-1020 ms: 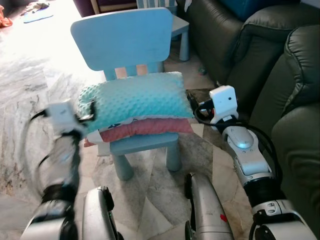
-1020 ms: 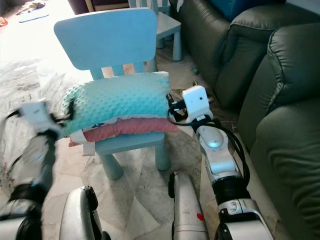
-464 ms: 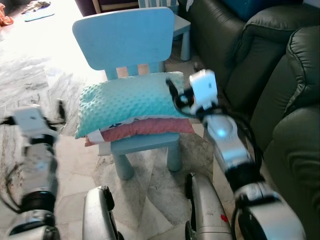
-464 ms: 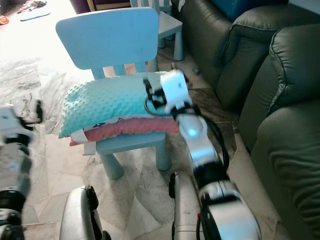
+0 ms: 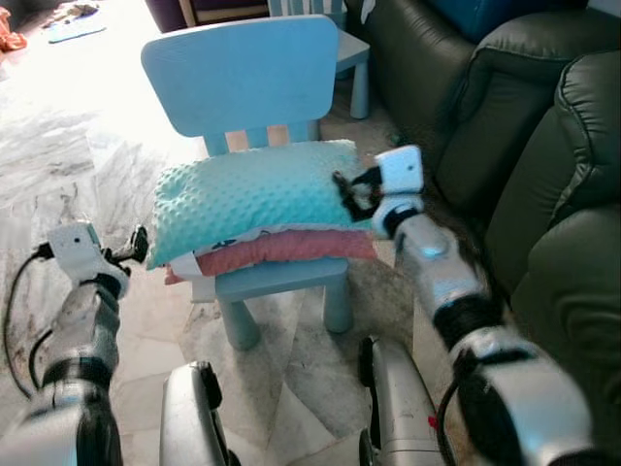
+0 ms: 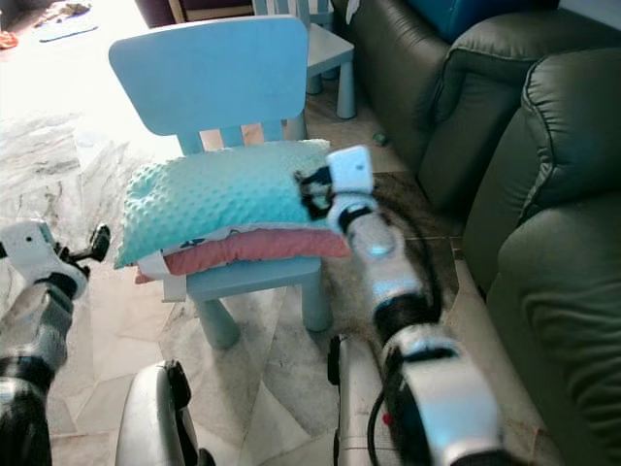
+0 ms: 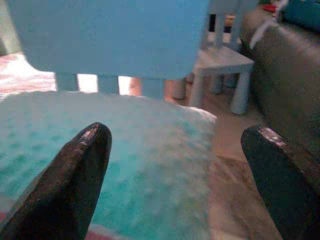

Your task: Move the pillow to the sofa

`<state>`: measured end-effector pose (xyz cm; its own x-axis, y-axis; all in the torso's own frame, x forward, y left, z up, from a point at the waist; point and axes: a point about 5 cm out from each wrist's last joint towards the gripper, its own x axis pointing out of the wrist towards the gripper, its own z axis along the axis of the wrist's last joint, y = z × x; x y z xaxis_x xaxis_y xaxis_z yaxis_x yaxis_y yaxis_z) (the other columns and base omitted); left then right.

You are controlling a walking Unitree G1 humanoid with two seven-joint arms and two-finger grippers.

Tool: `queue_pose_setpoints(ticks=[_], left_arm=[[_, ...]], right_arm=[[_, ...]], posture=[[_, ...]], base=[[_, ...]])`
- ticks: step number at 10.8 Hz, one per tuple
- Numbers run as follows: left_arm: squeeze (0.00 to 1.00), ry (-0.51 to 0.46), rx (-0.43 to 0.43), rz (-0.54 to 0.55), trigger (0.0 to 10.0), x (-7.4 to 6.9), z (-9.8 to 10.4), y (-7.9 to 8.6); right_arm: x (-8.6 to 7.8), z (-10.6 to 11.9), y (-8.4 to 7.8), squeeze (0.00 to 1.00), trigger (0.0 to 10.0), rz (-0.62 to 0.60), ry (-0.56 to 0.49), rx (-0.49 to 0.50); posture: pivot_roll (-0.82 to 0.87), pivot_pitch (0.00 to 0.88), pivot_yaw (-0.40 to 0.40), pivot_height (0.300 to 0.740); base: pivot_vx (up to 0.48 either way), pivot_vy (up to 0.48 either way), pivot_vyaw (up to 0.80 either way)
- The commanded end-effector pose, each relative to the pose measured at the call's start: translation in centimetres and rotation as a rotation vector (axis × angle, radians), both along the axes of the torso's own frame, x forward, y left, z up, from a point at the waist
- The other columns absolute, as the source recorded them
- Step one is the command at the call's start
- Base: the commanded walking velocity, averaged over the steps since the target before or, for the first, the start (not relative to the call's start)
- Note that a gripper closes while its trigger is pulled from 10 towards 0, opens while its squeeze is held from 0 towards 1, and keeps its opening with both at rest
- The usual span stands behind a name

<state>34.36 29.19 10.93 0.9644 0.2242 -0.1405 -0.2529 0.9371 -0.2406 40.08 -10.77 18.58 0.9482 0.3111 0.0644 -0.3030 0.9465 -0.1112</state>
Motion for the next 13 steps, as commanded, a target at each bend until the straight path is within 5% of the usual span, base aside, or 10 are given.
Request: queue_pose_setpoints(ticks=[1, 6, 8, 10, 13], left_arm=[[0.00, 0.016, -0.020, 0.012, 10.0, -0.1, 0.2, 0.8], [0.00, 0.014, -0.089, -0.088, 10.0, 2.2, 1.9, -1.6], [0.00, 0.033, -0.079, -0.133, 10.0, 2.8, 1.8, -3.2], [0.00, 0.054, -0.051, -0.160, 10.0, 3.3, 1.7, -4.8], [0.00, 0.050, -0.054, -0.107, 10.0, 3.2, 2.1, -3.7]], right_arm=[[0.3, 0.3, -0.2, 0.00, 10.0, -0.012, 0.021, 0.012], [0.4, -1.3, -0.4, 0.00, 10.0, -0.004, 0.143, 0.057], [-0.1, -2.5, 0.6, 0.00, 10.0, 0.010, 0.185, 0.077], [-0.7, -3.6, 3.3, 0.00, 10.0, 0.061, 0.237, 0.099], [-0.7, -3.4, 4.1, 0.00, 10.0, 0.086, 0.243, 0.121]], posture=[[-0.19, 0.198, 0.038, 0.477], [-0.23, 0.257, 0.038, 0.477], [-0.23, 0.270, 0.043, 0.477], [-0.24, 0.280, 0.047, 0.477], [-0.22, 0.277, 0.045, 0.477]], base=[[0.000, 0.000, 0.00], [0.000, 0.000, 0.00], [0.000, 0.000, 0.00], [0.000, 0.000, 0.00], [0.000, 0.000, 0.00]])
